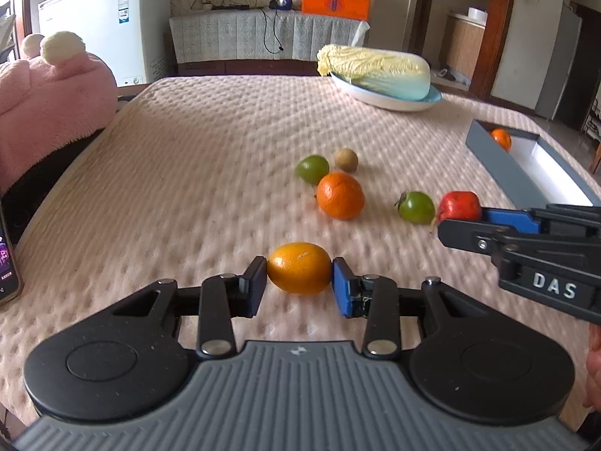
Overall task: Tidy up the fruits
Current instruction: 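Grasp the red apple with the right gripper while the left holds the yellow citrus, then carry the yellow citrus in the left gripper while the right carries the apple over the box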
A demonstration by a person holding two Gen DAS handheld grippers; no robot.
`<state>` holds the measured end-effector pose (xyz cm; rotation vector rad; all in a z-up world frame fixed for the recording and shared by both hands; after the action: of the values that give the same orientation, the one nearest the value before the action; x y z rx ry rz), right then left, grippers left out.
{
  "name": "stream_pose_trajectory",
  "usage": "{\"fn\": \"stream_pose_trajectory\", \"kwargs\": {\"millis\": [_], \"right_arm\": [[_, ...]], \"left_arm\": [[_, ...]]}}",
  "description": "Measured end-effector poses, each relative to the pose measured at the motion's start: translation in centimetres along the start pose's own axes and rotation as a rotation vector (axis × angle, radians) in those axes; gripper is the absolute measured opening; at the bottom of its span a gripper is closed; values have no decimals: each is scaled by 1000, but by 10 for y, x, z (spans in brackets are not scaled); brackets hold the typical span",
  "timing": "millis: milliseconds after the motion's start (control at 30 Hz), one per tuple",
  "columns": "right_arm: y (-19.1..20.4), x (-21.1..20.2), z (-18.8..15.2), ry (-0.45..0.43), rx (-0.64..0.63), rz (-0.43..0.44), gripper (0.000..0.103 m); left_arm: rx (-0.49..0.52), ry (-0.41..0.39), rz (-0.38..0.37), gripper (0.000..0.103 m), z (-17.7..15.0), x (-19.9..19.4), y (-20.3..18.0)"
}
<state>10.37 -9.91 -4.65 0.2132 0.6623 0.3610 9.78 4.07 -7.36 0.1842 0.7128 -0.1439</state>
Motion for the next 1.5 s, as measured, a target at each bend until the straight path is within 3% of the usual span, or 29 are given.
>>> {"fn": "stream_pose_trajectory", "kwargs": {"millis": [533, 1500], "right_arm": [[-38, -48, 15, -61, 16, -11, 30], [-137, -118, 17, -141, 95, -160, 30]], "left_arm": [[56, -61, -29, 43, 30, -12, -57], [142, -130, -177, 43, 69, -11, -184]]}}
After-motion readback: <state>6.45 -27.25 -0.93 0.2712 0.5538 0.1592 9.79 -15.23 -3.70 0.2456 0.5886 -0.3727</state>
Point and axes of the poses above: each gripper's, at about its wrist camera, not at the fingertips, and x roughly the way its jaws point, y to its left, z to its top, the point moved 6 cm from there along x, roughly the way its jaws point, and after that the axes turned 14 degrees about x, right-handed, at the moved point
